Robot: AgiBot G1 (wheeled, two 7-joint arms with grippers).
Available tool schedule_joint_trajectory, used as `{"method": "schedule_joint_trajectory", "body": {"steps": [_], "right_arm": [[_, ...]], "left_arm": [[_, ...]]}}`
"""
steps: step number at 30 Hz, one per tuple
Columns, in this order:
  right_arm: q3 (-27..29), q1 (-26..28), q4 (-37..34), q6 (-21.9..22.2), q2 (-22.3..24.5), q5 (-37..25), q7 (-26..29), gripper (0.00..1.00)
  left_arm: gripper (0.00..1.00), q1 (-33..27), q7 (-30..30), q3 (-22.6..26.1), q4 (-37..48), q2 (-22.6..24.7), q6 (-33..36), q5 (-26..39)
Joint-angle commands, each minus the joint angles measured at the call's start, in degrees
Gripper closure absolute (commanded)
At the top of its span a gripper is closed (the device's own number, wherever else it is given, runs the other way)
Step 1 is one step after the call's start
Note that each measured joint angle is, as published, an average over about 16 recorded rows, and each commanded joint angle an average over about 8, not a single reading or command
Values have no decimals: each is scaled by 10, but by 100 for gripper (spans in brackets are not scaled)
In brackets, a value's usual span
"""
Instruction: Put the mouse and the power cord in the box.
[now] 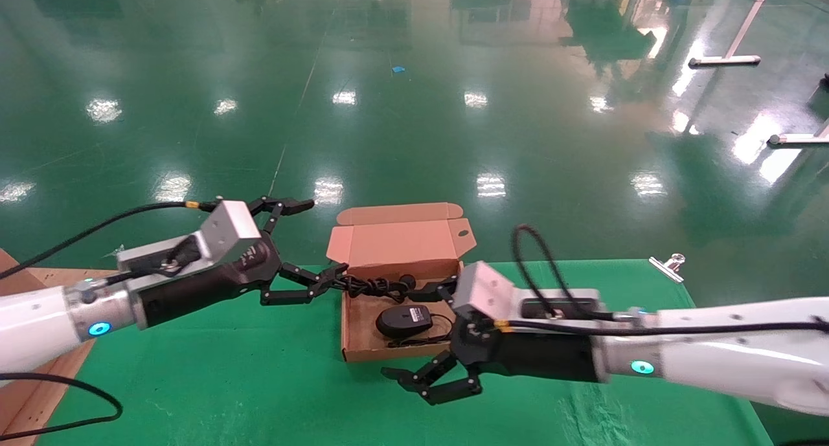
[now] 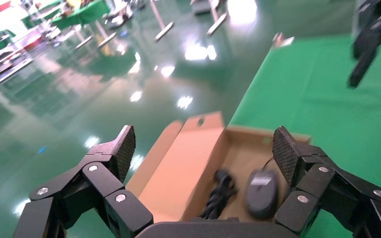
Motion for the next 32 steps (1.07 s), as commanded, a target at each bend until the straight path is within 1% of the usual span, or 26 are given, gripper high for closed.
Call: {"method": "schedule_joint_trajectory", "body": {"steps": [1, 25, 29, 32], "right_arm": [[20, -11, 13, -15, 14, 12, 8, 0], [265, -149, 174, -203, 189, 158, 104, 0], [292, -164, 192, -224, 208, 174, 114, 0], [299, -168, 196, -229, 213, 178, 117, 0]], "left_arm": [[0, 9, -24, -11, -22, -11, 16, -5], [0, 120, -321, -152, -293, -141, 215, -70], [0, 136, -363, -171, -331, -159, 243, -79], [0, 141, -377, -178, -344, -165, 253, -82]]}}
